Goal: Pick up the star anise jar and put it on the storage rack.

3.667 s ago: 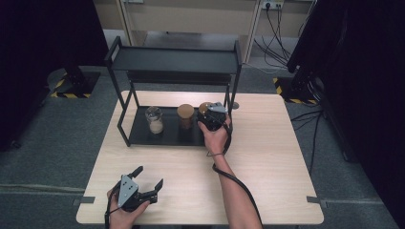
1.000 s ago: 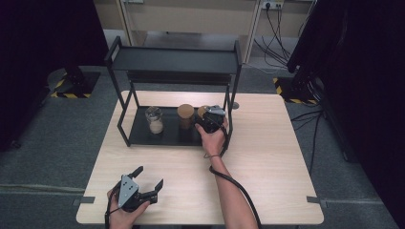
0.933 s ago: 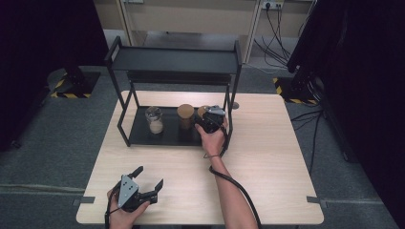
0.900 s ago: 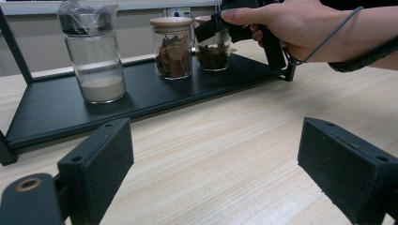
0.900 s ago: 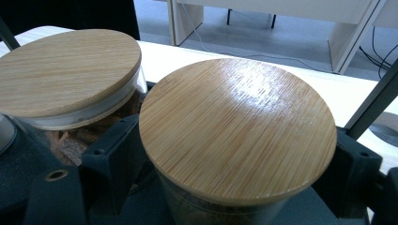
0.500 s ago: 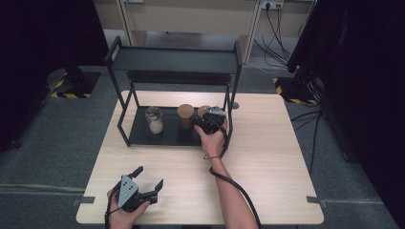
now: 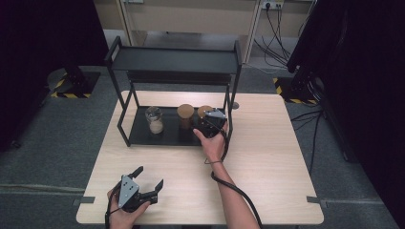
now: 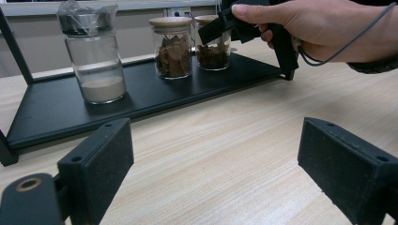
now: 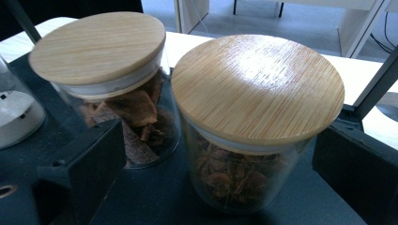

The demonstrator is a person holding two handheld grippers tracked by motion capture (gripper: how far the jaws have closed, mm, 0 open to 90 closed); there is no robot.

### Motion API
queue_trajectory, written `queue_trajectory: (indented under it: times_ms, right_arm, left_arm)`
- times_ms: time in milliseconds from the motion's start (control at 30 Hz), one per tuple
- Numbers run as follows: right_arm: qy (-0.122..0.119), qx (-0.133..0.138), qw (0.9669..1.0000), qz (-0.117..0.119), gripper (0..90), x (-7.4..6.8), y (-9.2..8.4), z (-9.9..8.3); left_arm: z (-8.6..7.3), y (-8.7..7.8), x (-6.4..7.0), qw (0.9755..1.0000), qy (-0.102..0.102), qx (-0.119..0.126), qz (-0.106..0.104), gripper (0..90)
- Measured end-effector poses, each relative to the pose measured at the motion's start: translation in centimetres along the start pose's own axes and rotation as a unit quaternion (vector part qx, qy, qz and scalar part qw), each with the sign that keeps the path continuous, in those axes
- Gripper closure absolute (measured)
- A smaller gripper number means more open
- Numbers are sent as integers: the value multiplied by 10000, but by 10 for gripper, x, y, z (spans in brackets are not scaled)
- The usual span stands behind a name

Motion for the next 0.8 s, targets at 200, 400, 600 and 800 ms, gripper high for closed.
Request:
queue_trajectory:
  times_ms: [200, 400, 600, 800]
  right_arm:
    - [-47, -18, 10000, 5, 33, -3, -5, -1]
    - [-121, -59, 9999, 38, 33, -4, -10, -5]
    - [-192, -64, 9998, 53, 33, -6, -15, -9]
    - [-228, -89, 9997, 89, 33, -9, -20, -13]
  left_arm:
    - [0, 0, 0, 10000, 3, 6, 4, 103]
    - [0, 0, 0, 10000, 7, 4, 7, 102]
    - [0, 0, 0, 10000, 11, 6, 10, 102]
    - [0, 0, 0, 10000, 11, 6, 9, 102]
Point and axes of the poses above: each handheld gripper's, and its own axes: y roughly forward along the jaws, z roughly out of its top, x roughly to its right, the point moved 6 cm from there along y, roughly forward along the jaws, and after that the axes turned 7 degrees about z, right-handed, at the moved point
